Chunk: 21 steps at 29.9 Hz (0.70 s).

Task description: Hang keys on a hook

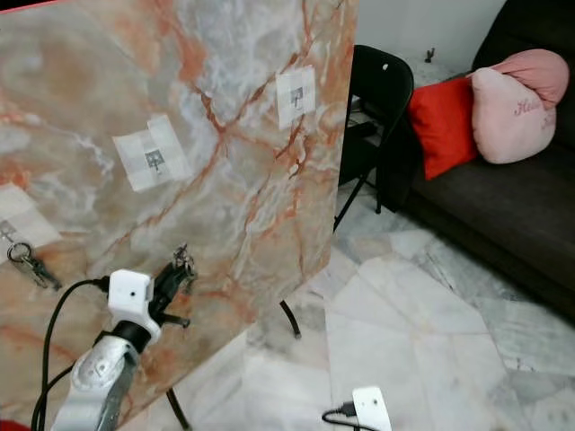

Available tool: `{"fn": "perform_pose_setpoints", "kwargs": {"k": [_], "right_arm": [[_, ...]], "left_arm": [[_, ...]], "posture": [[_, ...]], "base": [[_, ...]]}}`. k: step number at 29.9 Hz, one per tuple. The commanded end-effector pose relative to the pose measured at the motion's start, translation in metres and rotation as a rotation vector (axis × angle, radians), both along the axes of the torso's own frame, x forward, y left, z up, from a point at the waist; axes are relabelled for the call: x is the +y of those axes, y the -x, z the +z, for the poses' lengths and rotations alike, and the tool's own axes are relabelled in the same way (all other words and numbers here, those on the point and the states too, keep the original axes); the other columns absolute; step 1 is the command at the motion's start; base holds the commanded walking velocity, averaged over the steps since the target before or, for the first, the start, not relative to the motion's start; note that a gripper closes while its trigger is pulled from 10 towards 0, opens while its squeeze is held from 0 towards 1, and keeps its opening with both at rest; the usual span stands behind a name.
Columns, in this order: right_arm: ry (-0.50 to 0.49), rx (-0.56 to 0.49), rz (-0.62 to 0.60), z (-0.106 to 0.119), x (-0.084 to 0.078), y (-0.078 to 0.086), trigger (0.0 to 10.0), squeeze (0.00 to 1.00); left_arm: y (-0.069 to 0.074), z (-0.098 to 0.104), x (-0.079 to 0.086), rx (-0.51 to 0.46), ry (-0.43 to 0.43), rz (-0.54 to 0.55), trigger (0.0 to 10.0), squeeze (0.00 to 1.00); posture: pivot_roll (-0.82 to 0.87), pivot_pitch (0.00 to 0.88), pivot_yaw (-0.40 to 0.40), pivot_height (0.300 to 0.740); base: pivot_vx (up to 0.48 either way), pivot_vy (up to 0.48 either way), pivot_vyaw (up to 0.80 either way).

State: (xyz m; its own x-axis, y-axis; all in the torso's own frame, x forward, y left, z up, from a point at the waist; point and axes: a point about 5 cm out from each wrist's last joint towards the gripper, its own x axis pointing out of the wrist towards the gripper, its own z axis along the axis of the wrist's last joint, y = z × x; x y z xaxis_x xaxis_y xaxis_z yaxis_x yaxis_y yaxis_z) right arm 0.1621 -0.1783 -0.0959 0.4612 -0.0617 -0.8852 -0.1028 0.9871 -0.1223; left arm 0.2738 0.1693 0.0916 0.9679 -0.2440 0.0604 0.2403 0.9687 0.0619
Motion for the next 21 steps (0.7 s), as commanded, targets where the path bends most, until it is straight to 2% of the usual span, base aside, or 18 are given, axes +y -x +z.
{"fn": "perform_pose_setpoints", "kwargs": {"k": [1,9,13,21], "right_arm": [[-0.014,-0.009,-0.007,0.000,0.003,-0.001,10.0,0.00],[-0.018,-0.013,-0.009,0.000,0.004,-0.002,10.0,0.00],[-0.019,-0.015,-0.011,0.001,0.005,-0.002,10.0,0.00],[-0.021,-0.016,-0.012,0.001,0.006,-0.003,10.0,0.00]], "left_arm": [[-0.003,0.008,0.000,-0.022,-0.016,0.007,10.0,0.00],[-0.024,0.025,-0.011,-0.075,0.020,0.012,10.0,0.00],[-0.037,0.035,-0.026,-0.094,0.023,-0.054,10.0,0.00],[-0.056,0.049,-0.040,-0.101,0.037,-0.099,10.0,0.00]], "posture": [[0.02,0.000,-0.009,0.740],[0.02,0.000,-0.006,0.740],[0.02,0.000,-0.003,0.740],[0.02,0.000,0.006,0.740]], "base": [[0.000,0.000,0.00],[0.000,0.000,0.00],[0.000,0.000,0.00],[0.000,0.000,0.00]]}}
